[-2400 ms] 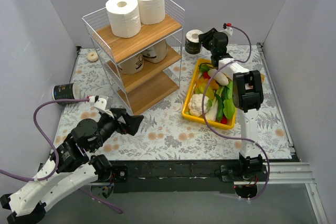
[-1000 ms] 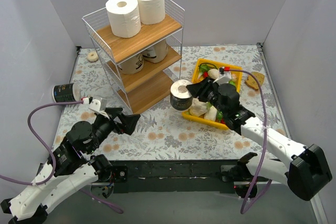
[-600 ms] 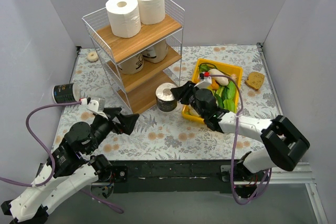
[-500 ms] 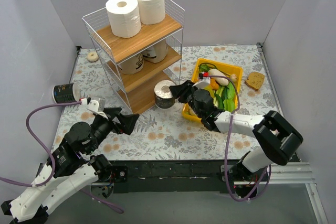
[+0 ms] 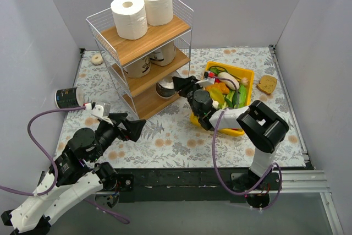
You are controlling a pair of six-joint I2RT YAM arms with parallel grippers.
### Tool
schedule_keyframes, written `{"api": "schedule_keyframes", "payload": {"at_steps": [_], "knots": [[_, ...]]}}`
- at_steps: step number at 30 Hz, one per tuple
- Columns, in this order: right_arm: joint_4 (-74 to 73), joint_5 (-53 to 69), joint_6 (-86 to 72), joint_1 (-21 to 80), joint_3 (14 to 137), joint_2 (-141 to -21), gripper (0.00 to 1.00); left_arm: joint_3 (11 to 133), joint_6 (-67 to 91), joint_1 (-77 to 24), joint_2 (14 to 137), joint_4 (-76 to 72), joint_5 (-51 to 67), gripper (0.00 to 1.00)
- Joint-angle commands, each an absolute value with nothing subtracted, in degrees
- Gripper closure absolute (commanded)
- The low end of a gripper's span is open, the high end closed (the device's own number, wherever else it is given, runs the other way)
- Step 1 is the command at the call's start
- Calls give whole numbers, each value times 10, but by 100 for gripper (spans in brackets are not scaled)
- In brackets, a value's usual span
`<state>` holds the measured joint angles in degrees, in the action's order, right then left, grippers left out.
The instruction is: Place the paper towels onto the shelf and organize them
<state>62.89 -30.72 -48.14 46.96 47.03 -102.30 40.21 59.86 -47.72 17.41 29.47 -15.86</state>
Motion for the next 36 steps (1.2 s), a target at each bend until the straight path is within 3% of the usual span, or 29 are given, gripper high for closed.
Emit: {"api": "schedule_keyframes", "payload": {"at_steps": [1,13,31,33,35,36], "knots": [[717,-365,-512,474,519,-1050,92,401,593,-475,164,287,-156,2],[758,-390,-468,479,595,-1163,91,399,593,-474,166,287,-154,2],[722,-405,-482,478,621,-1199,87,399,597,-475,171,289,-156,2],[690,-404,-494,478,627,-1197,83,399,596,-475,173,290,-156,2],[681,-392,-498,478,634,-1197,68,400,597,-475,176,290,-157,2],[679,-387,-508,478,633,-1197,66,400,596,-475,176,291,-157,2]]}}
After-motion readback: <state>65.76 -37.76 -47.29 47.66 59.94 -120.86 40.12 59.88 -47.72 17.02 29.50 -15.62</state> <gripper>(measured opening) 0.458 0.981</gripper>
